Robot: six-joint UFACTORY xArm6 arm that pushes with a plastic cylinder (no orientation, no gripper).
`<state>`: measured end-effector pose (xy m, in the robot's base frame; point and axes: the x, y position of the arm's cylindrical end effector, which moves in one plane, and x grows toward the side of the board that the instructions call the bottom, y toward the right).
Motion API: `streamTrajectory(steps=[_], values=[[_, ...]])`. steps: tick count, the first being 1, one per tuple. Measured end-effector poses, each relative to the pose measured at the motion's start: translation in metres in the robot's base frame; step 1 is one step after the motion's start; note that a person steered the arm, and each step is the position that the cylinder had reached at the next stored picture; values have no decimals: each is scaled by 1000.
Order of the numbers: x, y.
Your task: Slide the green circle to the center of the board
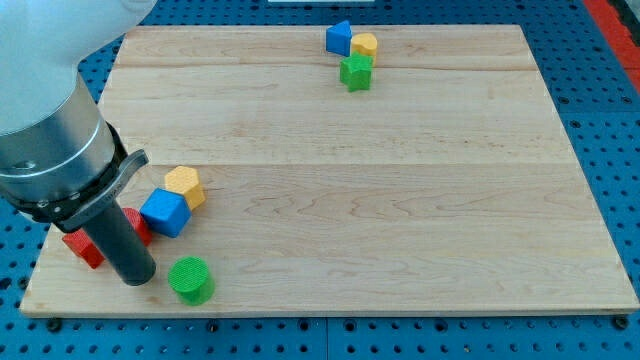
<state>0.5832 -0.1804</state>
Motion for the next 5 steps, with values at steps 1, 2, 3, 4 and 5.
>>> streamTrajectory(steps=[1,2,3,4,5], values=[[9,0],[15,0],[15,0],[33,0],[34,0]])
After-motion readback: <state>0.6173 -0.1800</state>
